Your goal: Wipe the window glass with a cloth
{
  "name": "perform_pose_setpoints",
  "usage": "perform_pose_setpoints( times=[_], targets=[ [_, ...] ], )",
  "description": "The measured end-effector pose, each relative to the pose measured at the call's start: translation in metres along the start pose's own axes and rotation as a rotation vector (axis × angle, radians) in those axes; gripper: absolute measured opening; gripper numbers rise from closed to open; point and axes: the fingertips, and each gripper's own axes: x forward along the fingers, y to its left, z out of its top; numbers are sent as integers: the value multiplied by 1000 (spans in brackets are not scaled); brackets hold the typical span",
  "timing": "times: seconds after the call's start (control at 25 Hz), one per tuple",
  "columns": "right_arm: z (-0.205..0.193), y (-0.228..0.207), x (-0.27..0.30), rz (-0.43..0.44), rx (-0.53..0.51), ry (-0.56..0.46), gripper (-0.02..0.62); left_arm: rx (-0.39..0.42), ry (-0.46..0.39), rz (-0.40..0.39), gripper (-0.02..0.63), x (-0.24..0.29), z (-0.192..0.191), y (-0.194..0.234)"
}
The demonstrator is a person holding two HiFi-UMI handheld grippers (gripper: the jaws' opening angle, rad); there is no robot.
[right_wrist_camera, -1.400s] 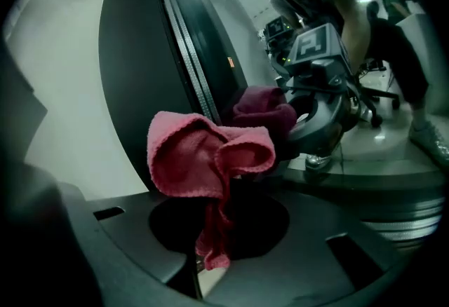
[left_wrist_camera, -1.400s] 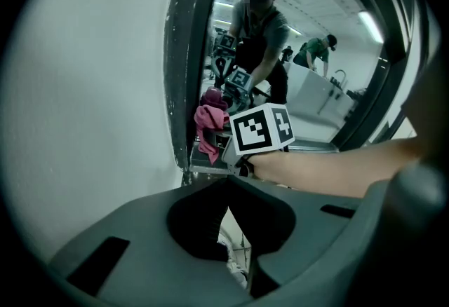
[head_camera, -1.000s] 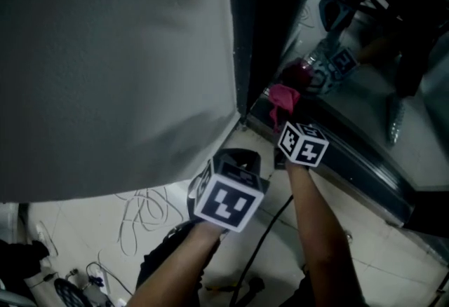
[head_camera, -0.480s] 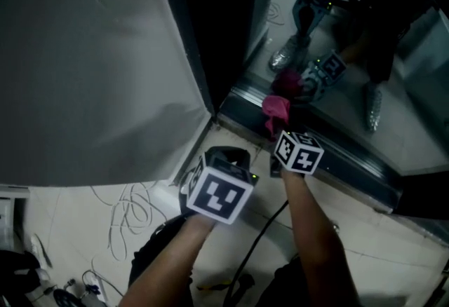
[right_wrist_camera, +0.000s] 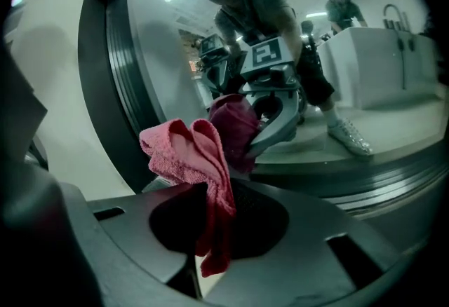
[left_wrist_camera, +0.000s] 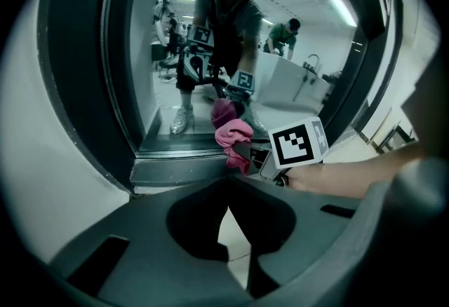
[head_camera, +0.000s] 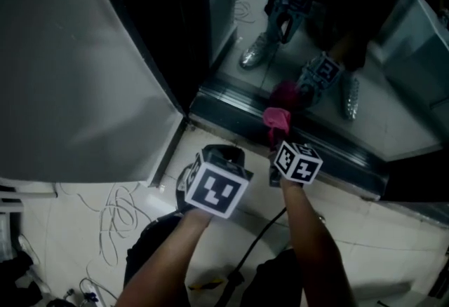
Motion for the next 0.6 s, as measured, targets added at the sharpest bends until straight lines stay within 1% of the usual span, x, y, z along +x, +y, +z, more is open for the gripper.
perform_pose_setpoints(
  times=[0.44,0.6],
  targets=[
    [-2,-67,-50,-68,39,-23,55,82,31,-34,6,31,8,-58],
    [-1,-95,-72,-102,47,-33,55,114,27,-51,6,44,10,-81]
  ],
)
